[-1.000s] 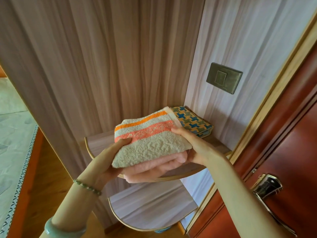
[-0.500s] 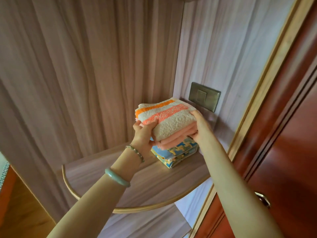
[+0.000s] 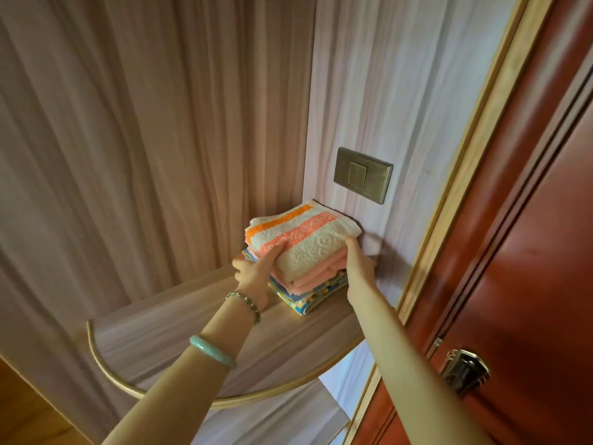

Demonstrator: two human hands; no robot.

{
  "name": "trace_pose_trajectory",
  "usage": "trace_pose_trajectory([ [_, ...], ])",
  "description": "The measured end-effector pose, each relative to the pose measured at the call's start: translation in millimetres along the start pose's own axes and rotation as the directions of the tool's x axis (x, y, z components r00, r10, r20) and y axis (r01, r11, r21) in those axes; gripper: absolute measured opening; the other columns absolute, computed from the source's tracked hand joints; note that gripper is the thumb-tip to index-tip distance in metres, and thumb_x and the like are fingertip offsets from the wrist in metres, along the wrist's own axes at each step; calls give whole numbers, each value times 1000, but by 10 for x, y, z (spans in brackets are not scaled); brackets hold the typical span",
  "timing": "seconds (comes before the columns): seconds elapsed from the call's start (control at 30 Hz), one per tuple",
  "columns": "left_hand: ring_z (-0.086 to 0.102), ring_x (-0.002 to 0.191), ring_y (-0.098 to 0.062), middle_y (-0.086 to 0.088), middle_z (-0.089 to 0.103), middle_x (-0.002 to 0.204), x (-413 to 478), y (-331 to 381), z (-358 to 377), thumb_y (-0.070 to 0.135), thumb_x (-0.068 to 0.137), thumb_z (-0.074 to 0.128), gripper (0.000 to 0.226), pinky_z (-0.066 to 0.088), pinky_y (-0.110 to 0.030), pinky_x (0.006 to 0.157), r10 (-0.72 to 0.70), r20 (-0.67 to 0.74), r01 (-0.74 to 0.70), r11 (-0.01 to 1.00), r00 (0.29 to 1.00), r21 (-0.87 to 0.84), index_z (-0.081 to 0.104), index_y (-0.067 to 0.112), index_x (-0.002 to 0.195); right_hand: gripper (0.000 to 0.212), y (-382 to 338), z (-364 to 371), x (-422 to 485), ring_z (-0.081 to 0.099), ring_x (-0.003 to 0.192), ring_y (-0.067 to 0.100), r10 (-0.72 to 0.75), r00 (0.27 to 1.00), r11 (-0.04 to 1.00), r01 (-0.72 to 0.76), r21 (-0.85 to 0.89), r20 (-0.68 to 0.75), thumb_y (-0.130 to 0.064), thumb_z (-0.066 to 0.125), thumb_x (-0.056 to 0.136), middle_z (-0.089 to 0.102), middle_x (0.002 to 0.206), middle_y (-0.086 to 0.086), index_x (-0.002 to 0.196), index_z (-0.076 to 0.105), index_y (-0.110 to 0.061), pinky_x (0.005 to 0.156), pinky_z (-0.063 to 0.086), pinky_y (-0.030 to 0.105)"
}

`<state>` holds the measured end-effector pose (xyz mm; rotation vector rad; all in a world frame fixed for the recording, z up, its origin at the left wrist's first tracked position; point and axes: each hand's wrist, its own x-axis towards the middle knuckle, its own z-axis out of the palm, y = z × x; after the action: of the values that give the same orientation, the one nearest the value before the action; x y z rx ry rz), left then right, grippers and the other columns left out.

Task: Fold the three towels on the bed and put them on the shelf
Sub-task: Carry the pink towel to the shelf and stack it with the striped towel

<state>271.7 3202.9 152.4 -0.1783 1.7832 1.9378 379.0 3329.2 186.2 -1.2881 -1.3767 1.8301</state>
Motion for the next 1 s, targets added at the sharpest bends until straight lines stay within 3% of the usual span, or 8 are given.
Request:
trace_pose_trajectory([
  [0.13,67,99,-33,-12,60,113,21,-33,18,58,49,85,97,54,-54,87,-87,124,113,969,988,-220,36,19,123,63,162,31,-32,43,125,26,152,974,978,-173,121,166,-56,44,92,43,141,6,142,36,-19,102,35,40],
  [0.27,69,99,-32,-10,68,117,363,-134,153,77,39,76,104,55,-52,86,-53,193,94,974,980,-207,51,24,125,56,125,181,-11,51,99,22,135,973,979,-160,124,188,-52,41,95,48,139,7,139,40,-17,72,40,30],
  [0.47,61,104,-28,-8,60,115,131,1,237,64,79,57,66,51,-49,94,85,101,-70,987,991,-146,40,19,124,66,138,334,96,44,128,26,124,980,987,-138,84,153,-55,45,92,42,144,7,142,34,-15,106,37,34],
  [0.6,64,106,-30,-7,62,123,637,-275,201,88,48,62,99,53,-51,89,69,74,-58,988,995,-146,44,28,126,75,234,291,177,40,132,28,96,991,994,-100,43,88,-57,48,87,37,149,8,147,30,-16,111,33,43],
  [0.73,44,132,-29,6,33,152,753,-307,139,99,40,48,102,40,-58,100,25,41,-17,984,999,-175,34,54,130,67,217,183,90,26,141,30,-304,950,950,297,-92,-69,-52,38,94,23,156,11,150,23,-20,112,26,48],
  [0.8,26,144,-29,7,16,160,146,-59,182,88,67,41,85,29,-61,108,109,41,-105,990,993,-95,23,52,142,77,218,280,2,11,146,25,-504,863,836,497,-235,34,-65,29,86,9,160,9,151,16,-28,116,15,48],
  [0.9,1,149,-19,3,-2,162,-146,-9,257,63,92,27,70,13,-50,120,353,7,-352,932,936,80,6,35,153,65,306,472,-14,-9,147,20,-486,865,773,492,-400,124,-58,27,95,-9,161,4,151,6,-34,118,-1,44],
  [1.0,8,148,-23,-2,5,161,-81,-95,340,73,77,29,88,19,-46,119,379,-17,-375,922,925,100,8,31,152,58,449,575,60,-15,146,19,-412,905,808,417,-418,106,-52,23,100,-16,160,0,150,-2,-39,117,-5,47],
])
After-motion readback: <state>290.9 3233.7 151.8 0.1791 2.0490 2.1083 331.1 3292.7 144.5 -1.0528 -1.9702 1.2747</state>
